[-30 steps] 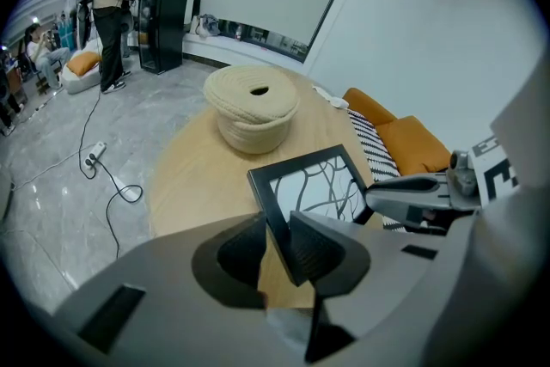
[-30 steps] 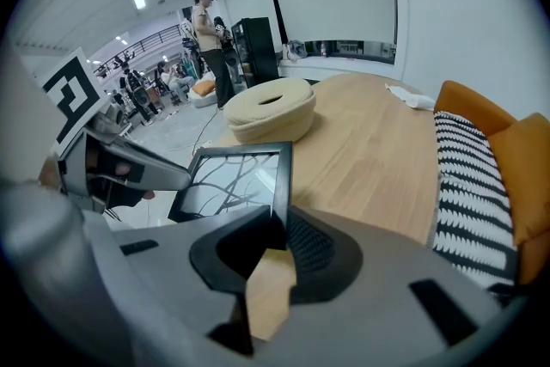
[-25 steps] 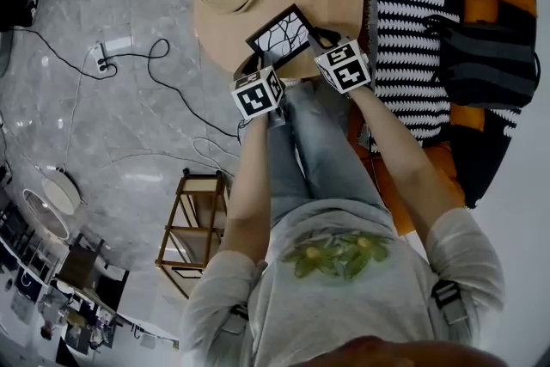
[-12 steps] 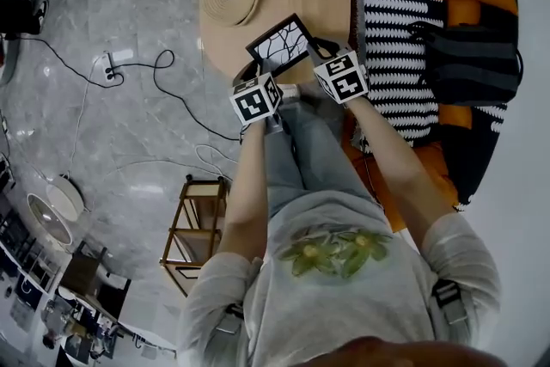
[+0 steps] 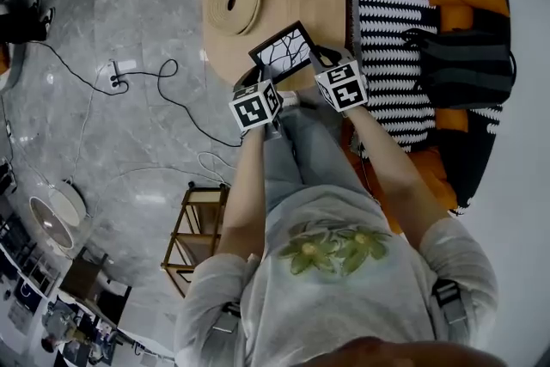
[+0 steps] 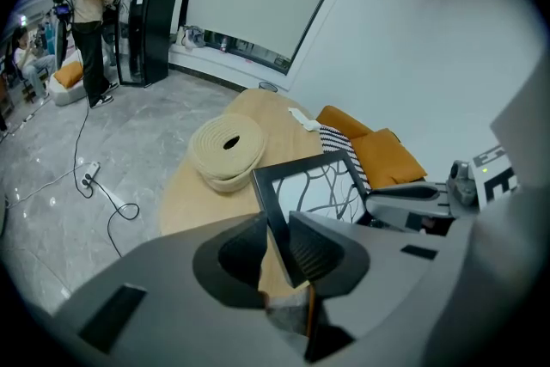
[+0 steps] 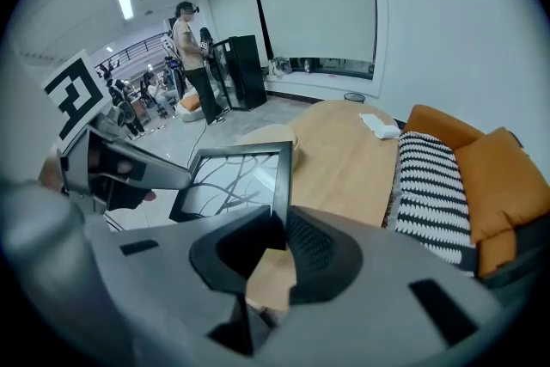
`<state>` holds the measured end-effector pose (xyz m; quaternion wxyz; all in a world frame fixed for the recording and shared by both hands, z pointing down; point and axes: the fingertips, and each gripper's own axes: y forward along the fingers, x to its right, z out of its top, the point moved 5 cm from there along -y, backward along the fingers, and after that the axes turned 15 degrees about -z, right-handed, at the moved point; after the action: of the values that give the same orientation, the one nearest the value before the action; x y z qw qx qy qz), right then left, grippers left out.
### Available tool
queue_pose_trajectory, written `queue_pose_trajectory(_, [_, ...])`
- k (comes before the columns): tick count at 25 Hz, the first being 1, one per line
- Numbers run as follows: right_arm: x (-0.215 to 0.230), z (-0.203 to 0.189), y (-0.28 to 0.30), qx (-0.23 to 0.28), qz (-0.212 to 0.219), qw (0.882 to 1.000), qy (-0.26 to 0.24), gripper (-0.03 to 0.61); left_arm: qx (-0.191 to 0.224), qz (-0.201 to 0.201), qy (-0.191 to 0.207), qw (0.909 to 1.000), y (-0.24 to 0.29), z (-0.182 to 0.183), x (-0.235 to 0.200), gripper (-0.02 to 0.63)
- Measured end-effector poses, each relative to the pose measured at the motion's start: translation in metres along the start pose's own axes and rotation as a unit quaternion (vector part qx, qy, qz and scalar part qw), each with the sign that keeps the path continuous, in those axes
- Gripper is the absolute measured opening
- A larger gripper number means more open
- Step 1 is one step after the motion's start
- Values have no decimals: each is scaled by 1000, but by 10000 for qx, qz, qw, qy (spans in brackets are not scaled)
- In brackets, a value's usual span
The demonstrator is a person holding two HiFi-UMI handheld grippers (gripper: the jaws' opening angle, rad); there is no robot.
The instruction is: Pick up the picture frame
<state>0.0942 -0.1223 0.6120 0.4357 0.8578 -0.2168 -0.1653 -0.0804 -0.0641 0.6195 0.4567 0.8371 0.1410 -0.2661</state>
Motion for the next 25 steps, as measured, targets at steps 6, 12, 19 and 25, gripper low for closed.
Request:
queue_pose_trajectory(6, [2, 5, -18, 107, 3, 9999, 56, 66, 42, -46, 84, 9999, -16, 6, 13, 92])
queue_pose_trajectory(12, [3, 15, -43, 189, -105, 9995, 213, 66, 182, -95, 319, 9993, -33, 14, 28, 92])
queue_pose_trajectory(19, [7, 30, -73, 383, -183, 9986, 325, 67, 330, -237, 566, 9976, -58, 29, 49, 94])
queue_pose_trajectory(25, [10, 43, -100, 491, -281, 9977, 365, 67, 451, -359, 689, 9960, -79, 40, 67, 94])
